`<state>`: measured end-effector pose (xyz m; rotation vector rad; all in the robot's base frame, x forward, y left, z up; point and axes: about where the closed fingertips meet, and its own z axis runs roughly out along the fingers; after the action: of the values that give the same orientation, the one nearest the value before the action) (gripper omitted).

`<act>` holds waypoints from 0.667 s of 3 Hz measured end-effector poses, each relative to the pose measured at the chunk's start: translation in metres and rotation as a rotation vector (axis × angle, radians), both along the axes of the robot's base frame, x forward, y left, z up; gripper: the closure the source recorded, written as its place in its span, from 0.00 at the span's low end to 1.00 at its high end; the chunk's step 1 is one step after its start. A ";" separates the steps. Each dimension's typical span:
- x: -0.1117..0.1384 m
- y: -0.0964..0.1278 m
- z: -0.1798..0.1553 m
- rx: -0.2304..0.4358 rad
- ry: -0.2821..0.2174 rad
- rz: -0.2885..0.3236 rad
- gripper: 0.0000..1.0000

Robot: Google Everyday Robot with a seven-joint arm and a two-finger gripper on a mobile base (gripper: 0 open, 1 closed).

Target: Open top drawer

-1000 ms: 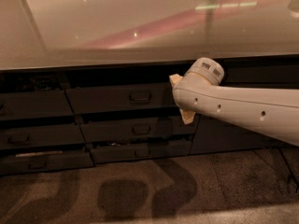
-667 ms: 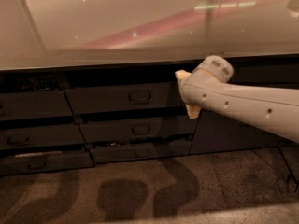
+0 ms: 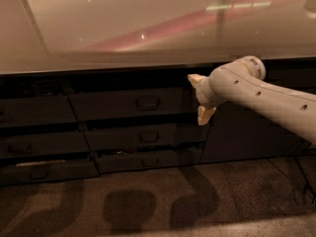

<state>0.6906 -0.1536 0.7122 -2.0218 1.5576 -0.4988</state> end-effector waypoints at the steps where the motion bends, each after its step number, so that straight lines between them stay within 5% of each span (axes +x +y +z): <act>1: 0.007 0.009 0.016 0.056 -0.015 0.027 0.00; 2: 0.006 0.009 0.015 0.054 -0.014 0.028 0.00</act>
Offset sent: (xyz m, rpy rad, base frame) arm 0.0067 0.0080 0.0158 0.0582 -0.0144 0.0256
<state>0.6967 -0.1448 0.7271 -1.9926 1.5168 -0.4541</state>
